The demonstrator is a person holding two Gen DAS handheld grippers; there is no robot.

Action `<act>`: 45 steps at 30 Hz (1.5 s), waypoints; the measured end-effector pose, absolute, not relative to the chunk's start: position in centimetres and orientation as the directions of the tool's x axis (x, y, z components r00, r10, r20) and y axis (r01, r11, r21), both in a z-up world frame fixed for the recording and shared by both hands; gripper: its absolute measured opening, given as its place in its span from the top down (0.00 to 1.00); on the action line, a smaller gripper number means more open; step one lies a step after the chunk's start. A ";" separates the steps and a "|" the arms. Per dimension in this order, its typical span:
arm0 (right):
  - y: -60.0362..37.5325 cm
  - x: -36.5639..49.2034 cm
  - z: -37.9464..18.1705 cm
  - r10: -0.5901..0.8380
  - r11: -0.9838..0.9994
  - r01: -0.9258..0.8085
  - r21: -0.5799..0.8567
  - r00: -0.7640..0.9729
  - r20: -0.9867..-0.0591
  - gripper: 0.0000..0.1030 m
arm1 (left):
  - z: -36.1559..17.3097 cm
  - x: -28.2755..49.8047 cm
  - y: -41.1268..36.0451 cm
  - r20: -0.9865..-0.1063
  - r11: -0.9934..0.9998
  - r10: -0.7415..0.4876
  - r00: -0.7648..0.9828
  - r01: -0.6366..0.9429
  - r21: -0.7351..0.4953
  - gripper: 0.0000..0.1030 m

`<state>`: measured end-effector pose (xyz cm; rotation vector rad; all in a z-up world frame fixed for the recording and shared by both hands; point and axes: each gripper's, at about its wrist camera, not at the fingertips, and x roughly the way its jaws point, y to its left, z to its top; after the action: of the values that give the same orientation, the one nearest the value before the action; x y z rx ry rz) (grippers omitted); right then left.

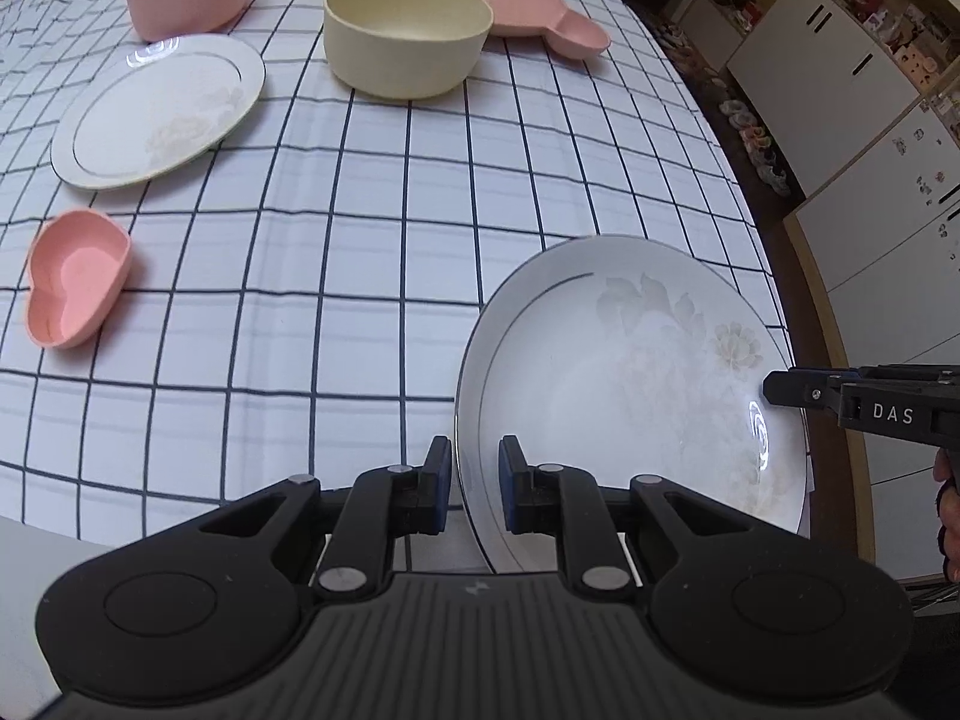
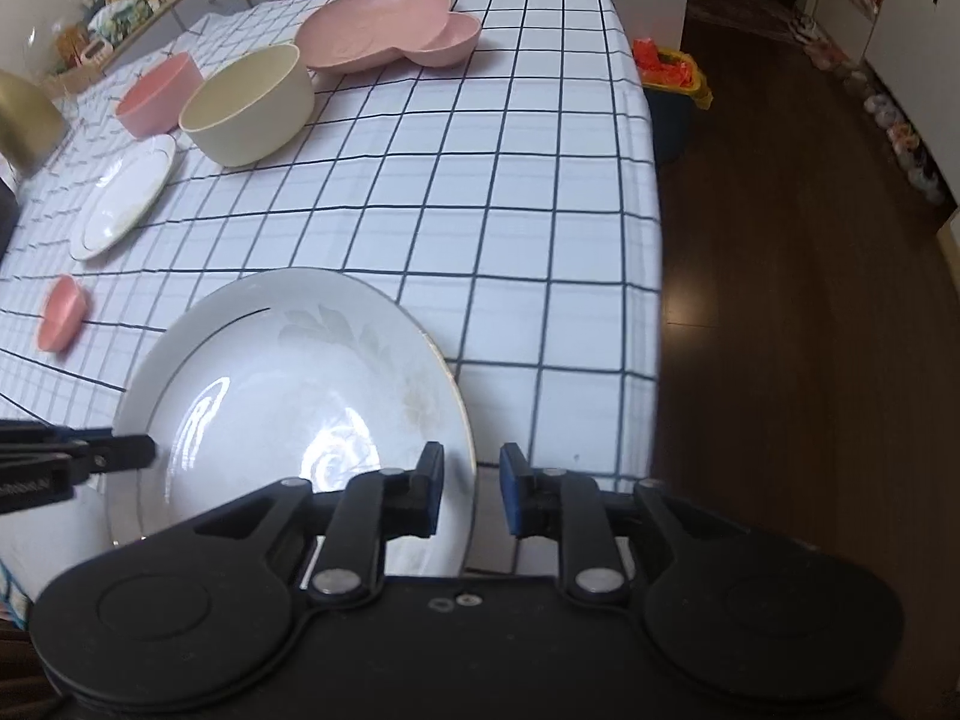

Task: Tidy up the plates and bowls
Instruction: 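Lower the large floral plate onto the cloth and open both grippers, then move both grippers to the small white plate and close on its rim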

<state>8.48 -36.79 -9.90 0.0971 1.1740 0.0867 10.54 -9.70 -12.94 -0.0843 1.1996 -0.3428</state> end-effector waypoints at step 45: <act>-27.5 20.2 -1.2 0.289 0.947 -0.279 0.160 0.519 -0.805 0.00 | -3.7 17.7 -2.4 -0.782 0.986 -0.089 0.617 -0.054 -0.155 0.24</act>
<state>20.17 -27.52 -1.22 0.0114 0.9670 0.3404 17.68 -2.38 -3.71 -0.1696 0.9064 -0.0205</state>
